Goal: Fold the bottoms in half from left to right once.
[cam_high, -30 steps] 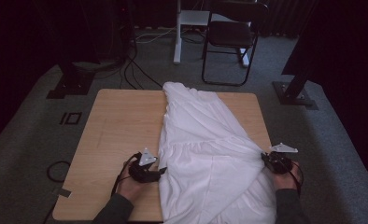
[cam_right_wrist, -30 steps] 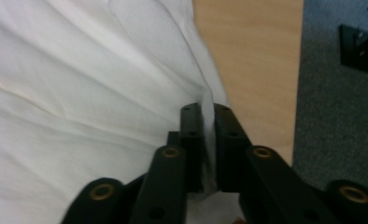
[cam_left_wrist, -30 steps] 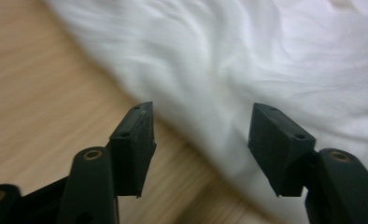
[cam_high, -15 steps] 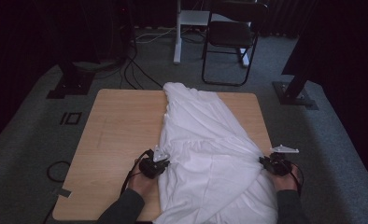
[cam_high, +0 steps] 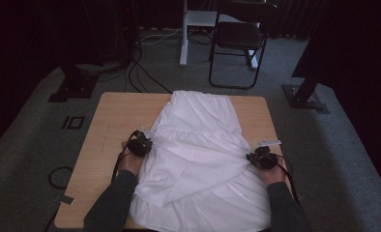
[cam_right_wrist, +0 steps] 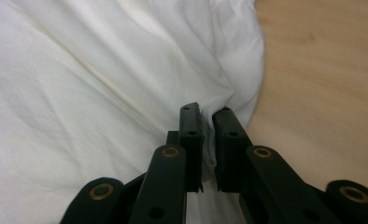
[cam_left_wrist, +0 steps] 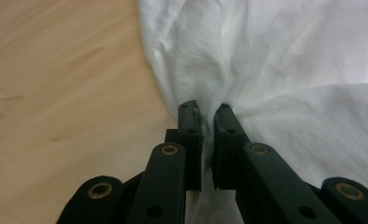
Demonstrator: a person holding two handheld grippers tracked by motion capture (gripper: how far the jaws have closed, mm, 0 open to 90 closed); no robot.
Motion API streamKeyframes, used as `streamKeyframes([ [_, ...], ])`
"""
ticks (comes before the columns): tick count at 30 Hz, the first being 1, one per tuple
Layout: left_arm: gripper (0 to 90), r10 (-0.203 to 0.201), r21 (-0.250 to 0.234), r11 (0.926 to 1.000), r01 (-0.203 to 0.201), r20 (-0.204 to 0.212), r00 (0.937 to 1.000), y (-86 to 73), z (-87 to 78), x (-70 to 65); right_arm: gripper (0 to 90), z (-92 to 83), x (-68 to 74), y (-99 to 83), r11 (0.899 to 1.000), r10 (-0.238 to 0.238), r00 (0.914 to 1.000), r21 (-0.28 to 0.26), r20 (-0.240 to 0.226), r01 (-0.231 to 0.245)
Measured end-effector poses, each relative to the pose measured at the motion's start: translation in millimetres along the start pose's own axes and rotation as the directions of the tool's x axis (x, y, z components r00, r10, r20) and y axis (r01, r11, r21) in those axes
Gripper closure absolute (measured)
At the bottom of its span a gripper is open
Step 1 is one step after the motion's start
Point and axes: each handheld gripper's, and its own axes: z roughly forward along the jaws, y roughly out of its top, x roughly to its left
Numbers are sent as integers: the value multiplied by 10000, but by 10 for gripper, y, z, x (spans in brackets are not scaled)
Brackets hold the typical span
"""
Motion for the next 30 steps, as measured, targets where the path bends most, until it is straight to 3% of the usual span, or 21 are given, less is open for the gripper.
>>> streamKeyframes([
  [7,845,-876,384,9952,895,-497,9949,181,200,281,832,294,-88,341,9998,183,9998,-89,-6,-183],
  [12,834,-1890,526,9800,1918,-539,9805,272,284,395,836,498,-218,525,9947,867,9959,-573,273,-850],
  [14,790,-1837,439,9816,1859,-482,9818,267,276,388,835,539,-241,571,9921,1120,9932,-596,321,-1100],
  [16,715,-1689,252,9851,1700,-401,9848,215,241,385,744,542,-232,611,9937,1064,9936,-392,389,-1049],
  [19,660,-1892,-209,9817,1892,-6,9819,80,103,440,577,473,-202,627,9928,1102,9929,-521,438,-1079],
  [22,633,-1956,-555,9787,1975,367,9800,-79,-79,482,513,328,-121,670,9881,1110,9936,-1099,220,-1079],
  [26,616,-1958,-993,9741,2031,782,9775,-303,-364,495,574,217,91,801,9889,219,9987,-1457,-452,-283],
  [30,601,-1741,-1374,9725,1878,1061,9790,-506,-639,417,681,290,356,942,9891,-581,9889,-1418,-1371,385],
])
